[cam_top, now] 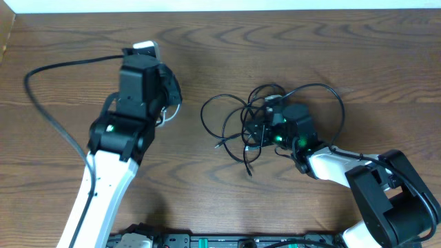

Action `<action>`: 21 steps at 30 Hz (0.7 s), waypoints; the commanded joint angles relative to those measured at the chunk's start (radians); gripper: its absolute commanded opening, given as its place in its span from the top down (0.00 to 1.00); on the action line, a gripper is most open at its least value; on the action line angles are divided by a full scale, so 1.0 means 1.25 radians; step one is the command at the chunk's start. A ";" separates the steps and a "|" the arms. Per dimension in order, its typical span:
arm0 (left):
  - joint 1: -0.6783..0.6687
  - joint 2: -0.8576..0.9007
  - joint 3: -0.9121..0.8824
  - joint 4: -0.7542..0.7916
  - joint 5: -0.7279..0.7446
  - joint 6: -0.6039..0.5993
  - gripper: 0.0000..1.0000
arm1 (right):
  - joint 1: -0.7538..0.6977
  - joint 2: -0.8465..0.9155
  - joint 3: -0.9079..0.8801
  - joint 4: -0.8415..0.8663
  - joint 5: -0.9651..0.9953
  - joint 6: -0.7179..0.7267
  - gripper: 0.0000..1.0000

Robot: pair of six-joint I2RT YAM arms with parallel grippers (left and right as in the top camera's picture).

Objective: Untangle cables
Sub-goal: 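Lift the white cable and carry it to the far left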

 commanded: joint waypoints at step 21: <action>-0.004 0.128 0.016 0.197 0.683 0.020 0.93 | -0.248 -0.125 -0.001 -0.321 -0.155 0.055 0.01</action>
